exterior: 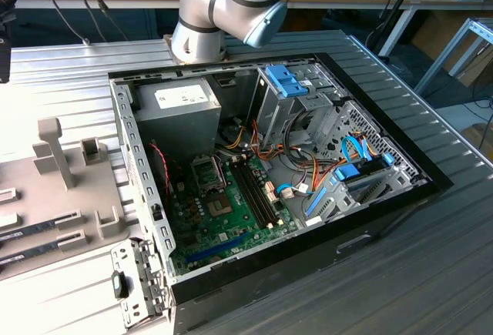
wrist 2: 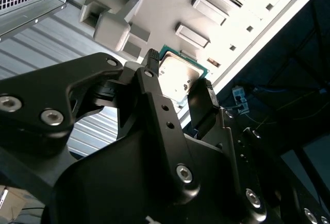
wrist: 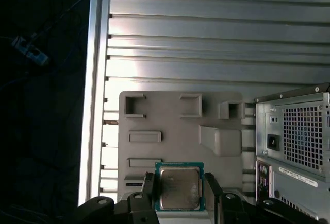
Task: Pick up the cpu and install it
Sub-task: 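Pick up the cpu and move it towards the insertion slot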
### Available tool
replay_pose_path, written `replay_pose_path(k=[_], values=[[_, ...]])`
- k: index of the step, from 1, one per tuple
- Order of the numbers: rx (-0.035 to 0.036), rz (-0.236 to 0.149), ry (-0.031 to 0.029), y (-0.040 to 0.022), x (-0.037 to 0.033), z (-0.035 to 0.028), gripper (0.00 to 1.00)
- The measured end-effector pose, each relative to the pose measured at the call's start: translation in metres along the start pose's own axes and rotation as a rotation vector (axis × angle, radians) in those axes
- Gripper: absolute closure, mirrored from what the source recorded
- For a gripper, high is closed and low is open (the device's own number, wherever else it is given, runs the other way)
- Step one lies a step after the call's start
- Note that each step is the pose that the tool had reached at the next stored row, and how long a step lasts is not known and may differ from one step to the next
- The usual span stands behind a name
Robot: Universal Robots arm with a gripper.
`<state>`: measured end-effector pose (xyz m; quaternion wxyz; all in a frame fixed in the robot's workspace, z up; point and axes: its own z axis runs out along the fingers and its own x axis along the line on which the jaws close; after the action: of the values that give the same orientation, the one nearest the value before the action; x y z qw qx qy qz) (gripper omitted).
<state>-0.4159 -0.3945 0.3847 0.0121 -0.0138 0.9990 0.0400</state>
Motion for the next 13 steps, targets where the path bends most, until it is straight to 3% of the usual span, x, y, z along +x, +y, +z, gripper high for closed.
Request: replay_pose_path(k=[13], values=[[0.0000,0.000,0.0000,-0.0004,-0.0130,0.0003,0.53]])
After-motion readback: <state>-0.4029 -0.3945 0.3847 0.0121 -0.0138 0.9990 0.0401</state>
